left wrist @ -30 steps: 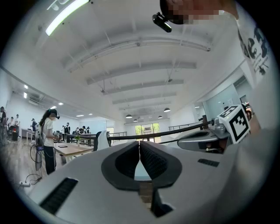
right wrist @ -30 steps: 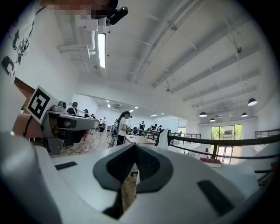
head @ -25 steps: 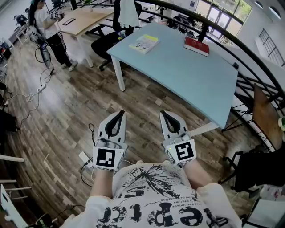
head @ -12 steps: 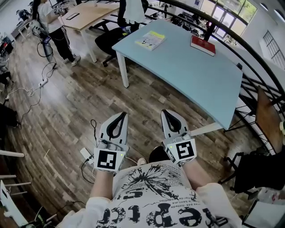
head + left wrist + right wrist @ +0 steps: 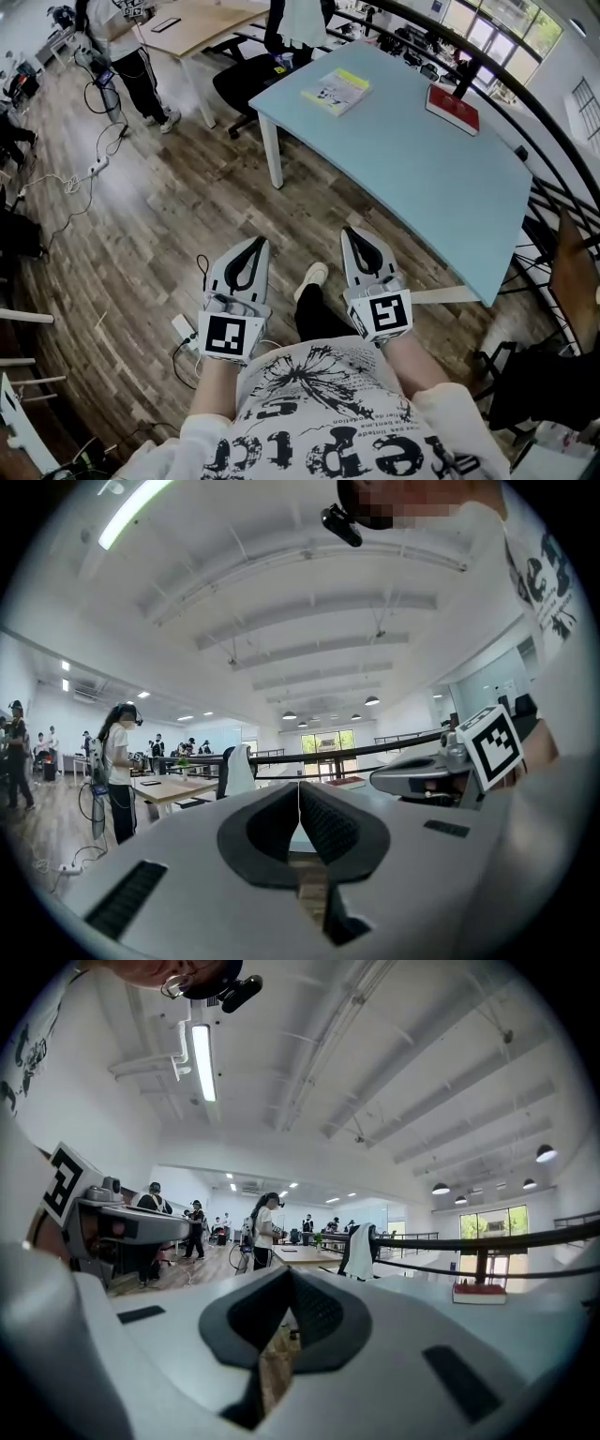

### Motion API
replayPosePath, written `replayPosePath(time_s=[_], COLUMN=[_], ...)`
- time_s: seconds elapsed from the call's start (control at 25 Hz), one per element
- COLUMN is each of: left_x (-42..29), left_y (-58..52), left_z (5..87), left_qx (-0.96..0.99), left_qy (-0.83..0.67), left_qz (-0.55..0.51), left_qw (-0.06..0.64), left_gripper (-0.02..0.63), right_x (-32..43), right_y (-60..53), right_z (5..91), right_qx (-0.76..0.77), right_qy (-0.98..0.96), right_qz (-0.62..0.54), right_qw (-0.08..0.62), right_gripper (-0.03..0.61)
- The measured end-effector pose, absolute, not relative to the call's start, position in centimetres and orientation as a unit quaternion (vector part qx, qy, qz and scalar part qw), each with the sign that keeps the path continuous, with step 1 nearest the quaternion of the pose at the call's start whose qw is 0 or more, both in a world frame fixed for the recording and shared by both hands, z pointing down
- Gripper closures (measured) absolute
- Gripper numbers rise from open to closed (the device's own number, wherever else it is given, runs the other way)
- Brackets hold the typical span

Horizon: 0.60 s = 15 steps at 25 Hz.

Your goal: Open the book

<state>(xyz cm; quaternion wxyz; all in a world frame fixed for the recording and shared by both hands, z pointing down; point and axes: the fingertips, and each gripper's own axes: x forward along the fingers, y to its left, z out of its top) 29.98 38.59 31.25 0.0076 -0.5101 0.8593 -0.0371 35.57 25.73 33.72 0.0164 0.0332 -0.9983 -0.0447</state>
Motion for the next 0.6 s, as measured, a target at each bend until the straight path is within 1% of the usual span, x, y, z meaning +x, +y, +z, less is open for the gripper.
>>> replayPosePath(time_s=[0.2, 0.6], left_x=[22.7, 7.7], left_y=[33.3, 18.5], left_z=[32.0, 31.1], left_qx=[-0.509, -0.542], left_qy=[0.86, 0.839], left_qz=[-0.044, -0.055], left_qw=[0.0, 0.007], left_gripper=[0.594, 0.594], right_x=[28.5, 14.9], right_y=[20.0, 4.7], right_z=[34.0, 32.9], right_qx=[0.04, 0.094], right_qy=[-0.998, -0.995], right_qz=[-0.044, -0.036], right_qw=[0.013, 0.011], right_gripper=[0.568, 0.569])
